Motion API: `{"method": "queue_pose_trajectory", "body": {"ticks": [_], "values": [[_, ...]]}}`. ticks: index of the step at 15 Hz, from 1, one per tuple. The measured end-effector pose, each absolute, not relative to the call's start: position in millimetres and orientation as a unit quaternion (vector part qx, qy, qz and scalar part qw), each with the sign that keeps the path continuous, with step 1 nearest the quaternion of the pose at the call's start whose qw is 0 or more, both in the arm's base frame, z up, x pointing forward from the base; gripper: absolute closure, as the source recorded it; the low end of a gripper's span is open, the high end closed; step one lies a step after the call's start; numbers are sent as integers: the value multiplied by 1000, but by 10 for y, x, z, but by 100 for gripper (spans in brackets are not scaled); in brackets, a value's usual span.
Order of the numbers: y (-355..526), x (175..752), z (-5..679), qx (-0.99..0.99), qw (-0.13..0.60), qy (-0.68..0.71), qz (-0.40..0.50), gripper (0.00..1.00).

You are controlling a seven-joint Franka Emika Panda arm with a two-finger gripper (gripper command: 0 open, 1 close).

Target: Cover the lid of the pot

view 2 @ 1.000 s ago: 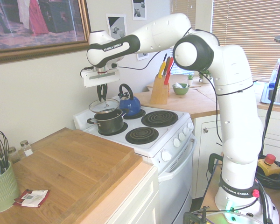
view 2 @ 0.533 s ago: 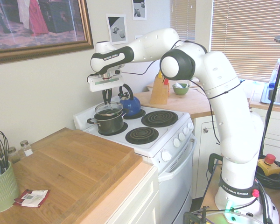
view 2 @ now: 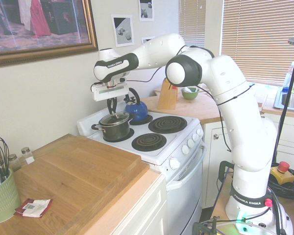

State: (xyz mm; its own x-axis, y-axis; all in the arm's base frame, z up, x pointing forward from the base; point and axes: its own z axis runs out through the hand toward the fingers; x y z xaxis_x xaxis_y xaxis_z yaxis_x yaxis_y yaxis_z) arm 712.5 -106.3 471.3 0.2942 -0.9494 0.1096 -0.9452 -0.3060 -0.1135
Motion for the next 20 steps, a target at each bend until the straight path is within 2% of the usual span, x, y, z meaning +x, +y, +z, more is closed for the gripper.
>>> {"method": "queue_pose_trajectory", "body": {"ticks": [20], "values": [[-1036,7295,4800,-808,1,582,-92,100]]}}
